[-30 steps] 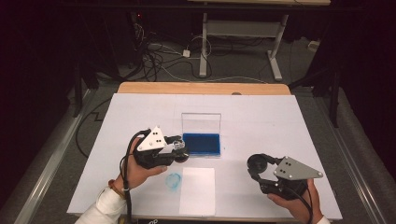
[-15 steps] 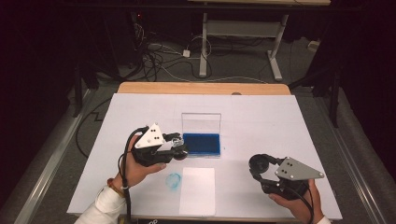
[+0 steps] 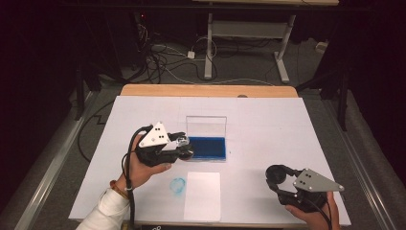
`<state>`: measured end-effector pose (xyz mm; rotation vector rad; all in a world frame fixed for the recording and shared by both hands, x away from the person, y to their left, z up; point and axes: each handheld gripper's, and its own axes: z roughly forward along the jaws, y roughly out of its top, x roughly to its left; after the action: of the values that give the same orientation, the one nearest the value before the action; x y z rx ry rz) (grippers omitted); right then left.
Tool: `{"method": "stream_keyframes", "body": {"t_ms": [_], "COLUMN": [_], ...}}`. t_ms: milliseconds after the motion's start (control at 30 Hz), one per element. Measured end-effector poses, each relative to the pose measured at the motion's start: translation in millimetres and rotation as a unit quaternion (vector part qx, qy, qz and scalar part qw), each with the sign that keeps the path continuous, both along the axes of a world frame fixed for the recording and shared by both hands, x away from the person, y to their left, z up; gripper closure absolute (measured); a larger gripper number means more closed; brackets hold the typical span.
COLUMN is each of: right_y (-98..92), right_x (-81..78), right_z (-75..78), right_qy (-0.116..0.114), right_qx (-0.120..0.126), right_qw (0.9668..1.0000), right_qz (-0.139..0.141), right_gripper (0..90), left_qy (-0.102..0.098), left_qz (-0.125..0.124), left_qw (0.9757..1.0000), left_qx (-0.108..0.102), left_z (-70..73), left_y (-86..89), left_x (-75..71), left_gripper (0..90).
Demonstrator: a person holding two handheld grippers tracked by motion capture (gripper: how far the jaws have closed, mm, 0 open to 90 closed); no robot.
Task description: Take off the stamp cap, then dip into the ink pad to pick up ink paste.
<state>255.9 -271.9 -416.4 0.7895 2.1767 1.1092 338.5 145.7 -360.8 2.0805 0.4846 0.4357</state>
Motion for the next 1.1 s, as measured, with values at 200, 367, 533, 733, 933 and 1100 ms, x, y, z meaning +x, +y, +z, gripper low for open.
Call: {"method": "stream_keyframes", "body": {"t_ms": [200, 367, 533, 733, 933, 1100], "right_y": [-8.6, -8.6, -7.4, -8.6, -6.2, -6.5], "right_x": [-3.8, -2.0, -2.0, -2.6, -3.2, -2.1], "right_z": [-6.1, -5.4, -4.8, -3.8, -2.8, -2.6], "right_qy": [0.008, 0.008, 0.009, 0.006, 0.005, 0.006], "right_qx": [-0.001, 0.002, 0.001, 0.004, -0.002, 0.001], "right_qw": [0.9999, 0.9999, 0.9999, 0.9999, 1.0, 1.0], "right_qz": [-0.007, -0.01, -0.008, -0.008, -0.001, -0.002], "right_gripper": [38.6, 38.6, 38.6, 38.6, 38.6, 38.6], "left_qy": [0.007, 0.004, 0.005, 0.006, 0.0, 0.004], "left_qz": [-0.008, -0.01, -0.013, -0.017, -0.025, -0.025], "left_qw": [0.9999, 0.9999, 0.9998, 0.9996, 0.9992, 0.9991], "left_qx": [0.006, 0.011, 0.016, 0.02, 0.03, 0.034], "left_z": [3.7, 8.7, 9.2, 13.3, 18.2, 20.3], "left_y": [-8.0, -11.7, -15.9, -22.1, -28.6, -33.6], "left_x": [7.0, 10.4, 13.5, 17.2, 17.9, 23.7], "left_gripper": [54.8, 54.8, 54.8, 54.8, 54.8, 54.8]}}
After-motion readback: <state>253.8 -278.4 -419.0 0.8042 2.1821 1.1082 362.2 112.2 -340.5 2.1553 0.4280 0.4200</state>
